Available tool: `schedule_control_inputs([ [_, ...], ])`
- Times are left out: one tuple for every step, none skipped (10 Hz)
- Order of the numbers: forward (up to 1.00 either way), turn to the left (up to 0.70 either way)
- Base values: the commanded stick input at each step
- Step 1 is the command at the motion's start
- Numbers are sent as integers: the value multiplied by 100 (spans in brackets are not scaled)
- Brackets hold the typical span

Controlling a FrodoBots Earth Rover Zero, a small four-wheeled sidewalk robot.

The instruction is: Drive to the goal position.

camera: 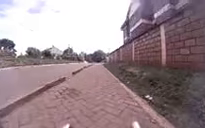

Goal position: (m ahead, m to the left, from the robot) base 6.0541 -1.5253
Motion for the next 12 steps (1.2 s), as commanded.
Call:
schedule_control_inputs([
  [50,0],
  [50,0],
  [50,0],
  [50,0],
  [50,0],
  [50,0],
  [50,0],
  [50,0],
  [50,0],
  [50,0],
  [50,0],
  [50,0],
])
